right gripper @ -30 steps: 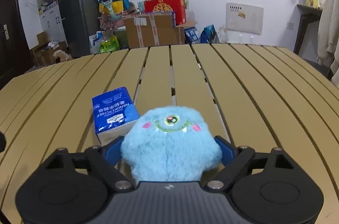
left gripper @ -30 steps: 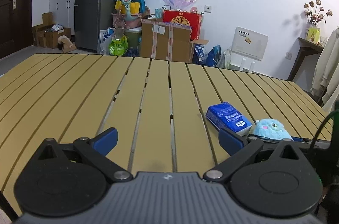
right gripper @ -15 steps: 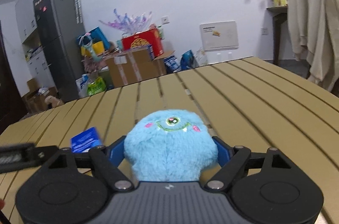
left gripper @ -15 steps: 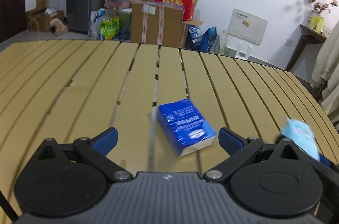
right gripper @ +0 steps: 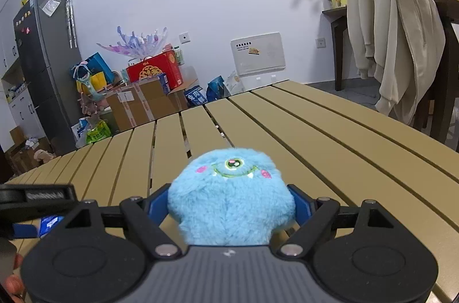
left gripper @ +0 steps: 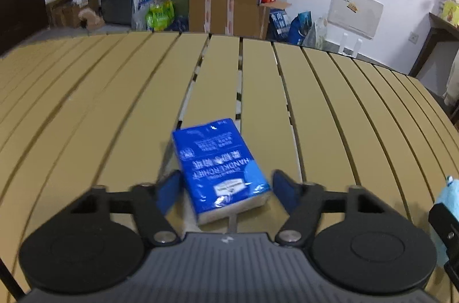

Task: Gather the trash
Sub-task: 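Lift the monster plush with right gripper while left gripper closes on the blue tissue packet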

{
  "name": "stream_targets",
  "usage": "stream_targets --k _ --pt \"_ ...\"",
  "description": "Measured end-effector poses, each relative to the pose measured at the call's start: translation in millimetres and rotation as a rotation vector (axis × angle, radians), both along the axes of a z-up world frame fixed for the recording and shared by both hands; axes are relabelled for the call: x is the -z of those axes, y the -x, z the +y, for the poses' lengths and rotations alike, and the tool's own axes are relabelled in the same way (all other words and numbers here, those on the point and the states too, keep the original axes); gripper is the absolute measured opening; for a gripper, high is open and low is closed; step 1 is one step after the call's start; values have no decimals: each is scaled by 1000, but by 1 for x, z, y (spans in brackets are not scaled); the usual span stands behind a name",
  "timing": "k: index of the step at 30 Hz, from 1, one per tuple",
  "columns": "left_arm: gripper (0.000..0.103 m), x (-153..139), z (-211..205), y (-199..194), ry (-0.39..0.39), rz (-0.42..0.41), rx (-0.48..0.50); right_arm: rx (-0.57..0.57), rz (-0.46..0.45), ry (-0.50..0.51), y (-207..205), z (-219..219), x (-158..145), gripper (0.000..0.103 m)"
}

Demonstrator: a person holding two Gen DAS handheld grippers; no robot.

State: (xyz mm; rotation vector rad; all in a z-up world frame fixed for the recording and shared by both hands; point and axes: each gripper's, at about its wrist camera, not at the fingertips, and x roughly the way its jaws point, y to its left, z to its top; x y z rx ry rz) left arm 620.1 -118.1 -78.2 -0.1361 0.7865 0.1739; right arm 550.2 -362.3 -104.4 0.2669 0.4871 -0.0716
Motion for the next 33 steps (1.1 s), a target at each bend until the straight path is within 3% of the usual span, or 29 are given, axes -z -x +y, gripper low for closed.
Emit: stream_targets --k 3,17,33 --pt "59 -2 3 5 26 -13 23 -11 -5 6 1 1 0 83" --pt "58 -30 26 58 -40 -72 70 -148 -2 20 18 40 -13 83" --pt "58 -77 80 176 -50 -130 77 -260 -69 103 109 79 -76 83"
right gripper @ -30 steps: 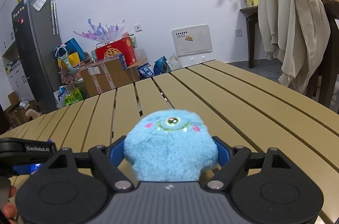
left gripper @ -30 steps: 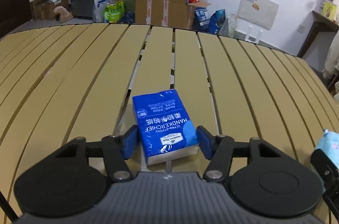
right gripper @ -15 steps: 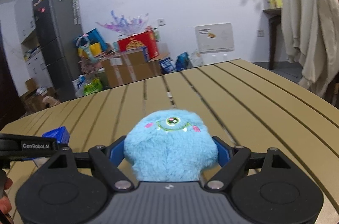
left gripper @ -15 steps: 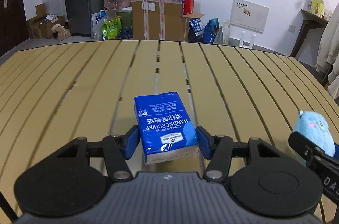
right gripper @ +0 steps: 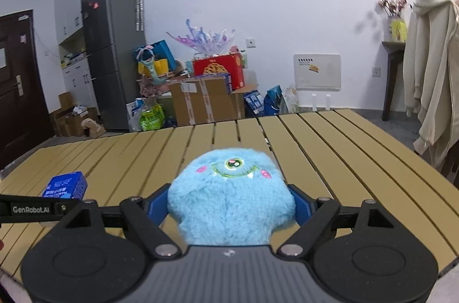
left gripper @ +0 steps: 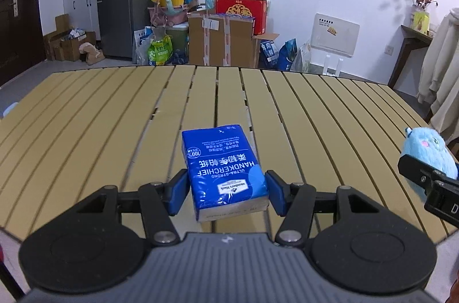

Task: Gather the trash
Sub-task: 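Lift the monster plush with right gripper while left gripper closes on the blue tissue packet, then carry the monster plush and tissue packet off the table over the black bin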

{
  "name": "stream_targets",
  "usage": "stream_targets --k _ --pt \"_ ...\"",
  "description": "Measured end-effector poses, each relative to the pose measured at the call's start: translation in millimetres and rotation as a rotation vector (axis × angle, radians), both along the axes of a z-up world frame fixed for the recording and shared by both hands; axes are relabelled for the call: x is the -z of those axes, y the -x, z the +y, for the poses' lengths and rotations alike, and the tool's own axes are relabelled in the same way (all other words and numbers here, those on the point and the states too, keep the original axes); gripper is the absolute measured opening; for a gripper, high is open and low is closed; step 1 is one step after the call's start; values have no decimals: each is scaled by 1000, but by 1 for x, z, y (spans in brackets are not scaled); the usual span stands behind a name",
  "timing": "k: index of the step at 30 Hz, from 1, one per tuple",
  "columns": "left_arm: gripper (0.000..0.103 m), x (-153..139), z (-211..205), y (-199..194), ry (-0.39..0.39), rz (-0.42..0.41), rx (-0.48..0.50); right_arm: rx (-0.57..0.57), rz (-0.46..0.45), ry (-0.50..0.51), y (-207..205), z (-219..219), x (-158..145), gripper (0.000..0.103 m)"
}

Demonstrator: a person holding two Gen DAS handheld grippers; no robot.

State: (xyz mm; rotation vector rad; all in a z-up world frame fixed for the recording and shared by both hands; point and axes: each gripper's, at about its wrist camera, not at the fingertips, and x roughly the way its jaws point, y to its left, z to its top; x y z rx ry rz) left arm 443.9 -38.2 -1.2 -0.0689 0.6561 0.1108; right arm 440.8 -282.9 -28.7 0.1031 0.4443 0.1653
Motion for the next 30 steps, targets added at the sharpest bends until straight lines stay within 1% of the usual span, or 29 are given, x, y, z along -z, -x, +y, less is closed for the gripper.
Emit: stream_targets --k 7,12,16,20,26,30 --pt "58 -12 13 59 -19 -37 33 -44 -13 28 53 12 -12 83" --pt "58 -16 24 97 -16 -66 54 -68 -9 29 91 20 -13 83" --pt "58 -12 34 127 -13 -74 69 -78 -1 32 118 23 -9 83" --pt "58 -4 41 158 -13 -74 84 -96 9 44 143 29 -4 83" --pt "58 19 54 195 3 -34 93 -142 29 87 178 42 8 83" --pt "58 33 62 216 1 -13 91 -163 60 100 195 48 19 83"
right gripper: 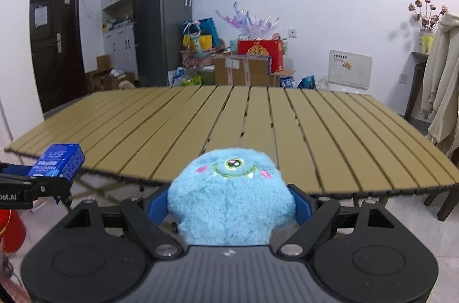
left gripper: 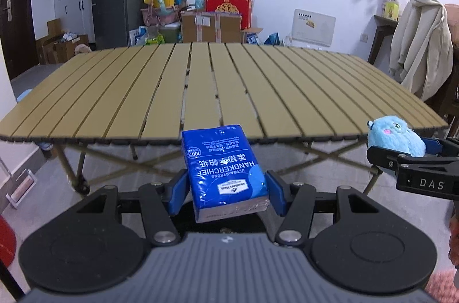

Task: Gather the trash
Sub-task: 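Carry the monster plush and tissue packet off the table over the black bin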

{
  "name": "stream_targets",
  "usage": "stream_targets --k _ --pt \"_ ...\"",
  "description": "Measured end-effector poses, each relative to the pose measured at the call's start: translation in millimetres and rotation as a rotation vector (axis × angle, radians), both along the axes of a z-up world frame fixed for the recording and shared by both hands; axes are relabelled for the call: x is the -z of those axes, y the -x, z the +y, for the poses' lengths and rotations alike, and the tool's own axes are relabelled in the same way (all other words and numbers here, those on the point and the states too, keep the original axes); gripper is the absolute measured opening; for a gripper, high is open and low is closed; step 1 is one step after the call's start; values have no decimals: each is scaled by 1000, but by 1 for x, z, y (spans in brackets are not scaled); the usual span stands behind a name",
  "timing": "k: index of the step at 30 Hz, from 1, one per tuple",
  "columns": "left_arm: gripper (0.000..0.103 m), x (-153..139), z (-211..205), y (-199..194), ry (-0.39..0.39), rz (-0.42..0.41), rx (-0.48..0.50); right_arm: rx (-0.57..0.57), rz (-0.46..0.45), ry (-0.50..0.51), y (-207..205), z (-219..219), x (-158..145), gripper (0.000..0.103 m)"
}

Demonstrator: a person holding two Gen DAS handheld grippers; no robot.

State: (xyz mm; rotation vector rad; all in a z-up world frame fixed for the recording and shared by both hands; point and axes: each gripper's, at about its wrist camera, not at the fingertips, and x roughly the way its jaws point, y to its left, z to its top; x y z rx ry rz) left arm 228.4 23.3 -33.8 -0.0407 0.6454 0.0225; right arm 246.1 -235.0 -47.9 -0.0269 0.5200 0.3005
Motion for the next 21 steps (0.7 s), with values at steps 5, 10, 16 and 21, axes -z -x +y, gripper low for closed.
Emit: stream_targets --k 5,10,16,21 --pt "58 22 8 16 -1 40 -9 -26 59 13 15 10 21 83" --pt "58 52 16 28 6 101 -29 -58 132 32 20 25 44 83" --pt "58 86 30 27 10 172 -69 -102 223 73 21 44 76 83" --pt "58 111 42 19 22 235 -117 -127 289 118 15 57 97 83"
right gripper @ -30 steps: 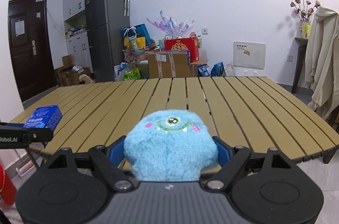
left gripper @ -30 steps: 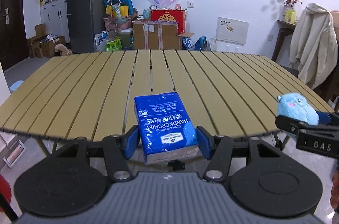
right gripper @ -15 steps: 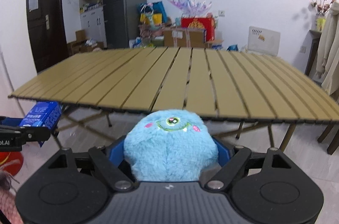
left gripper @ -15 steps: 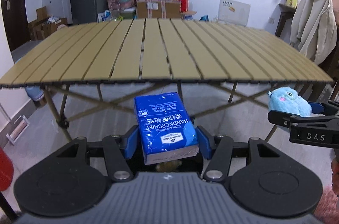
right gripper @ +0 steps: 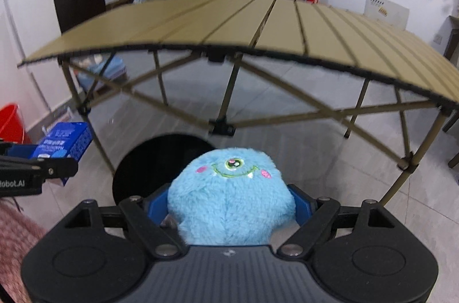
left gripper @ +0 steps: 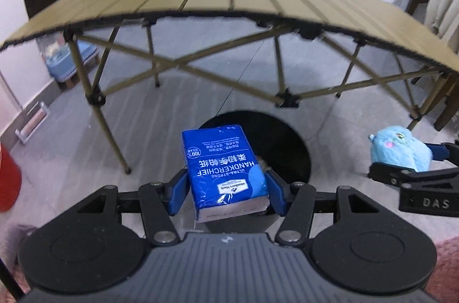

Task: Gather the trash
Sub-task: 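Carry the monster plush and tissue packet off the table over the black bin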

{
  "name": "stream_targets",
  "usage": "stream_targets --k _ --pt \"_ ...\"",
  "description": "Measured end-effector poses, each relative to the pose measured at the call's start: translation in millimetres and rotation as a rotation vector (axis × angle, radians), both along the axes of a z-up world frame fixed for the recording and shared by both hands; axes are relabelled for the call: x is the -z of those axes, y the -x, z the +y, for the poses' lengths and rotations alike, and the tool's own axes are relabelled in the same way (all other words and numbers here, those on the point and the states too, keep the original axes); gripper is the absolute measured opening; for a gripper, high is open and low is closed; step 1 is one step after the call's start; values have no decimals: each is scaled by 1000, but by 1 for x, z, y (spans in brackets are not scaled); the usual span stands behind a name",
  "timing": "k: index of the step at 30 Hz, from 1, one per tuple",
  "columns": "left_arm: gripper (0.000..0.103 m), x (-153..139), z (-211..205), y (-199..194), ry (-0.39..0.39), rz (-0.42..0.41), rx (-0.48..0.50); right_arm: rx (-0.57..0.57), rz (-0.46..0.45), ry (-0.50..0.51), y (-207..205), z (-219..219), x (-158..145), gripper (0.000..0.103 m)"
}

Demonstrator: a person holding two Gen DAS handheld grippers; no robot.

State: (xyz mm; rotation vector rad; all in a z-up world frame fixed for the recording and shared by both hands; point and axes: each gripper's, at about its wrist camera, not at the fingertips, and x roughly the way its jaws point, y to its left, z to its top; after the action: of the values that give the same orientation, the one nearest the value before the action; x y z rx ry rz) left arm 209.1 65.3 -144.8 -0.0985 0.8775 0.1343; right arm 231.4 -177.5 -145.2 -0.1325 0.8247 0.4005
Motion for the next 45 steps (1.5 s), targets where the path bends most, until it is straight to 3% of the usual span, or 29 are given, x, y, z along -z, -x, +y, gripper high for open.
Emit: stream_targets --k 11,22,36,45 --pt "58 34 21 -10 -10 82 -53 -28 124 95 -12 22 41 83" --pt "58 59 53 -24 -16 145 -131 -50 187 151 -16 33 64 83" --pt "58 62 63 -36 -14 151 -173 -47 173 106 -35 49 57 83" --pt "58 63 78 -41 -14 153 -220 -79 159 98 -57 88 60 83"
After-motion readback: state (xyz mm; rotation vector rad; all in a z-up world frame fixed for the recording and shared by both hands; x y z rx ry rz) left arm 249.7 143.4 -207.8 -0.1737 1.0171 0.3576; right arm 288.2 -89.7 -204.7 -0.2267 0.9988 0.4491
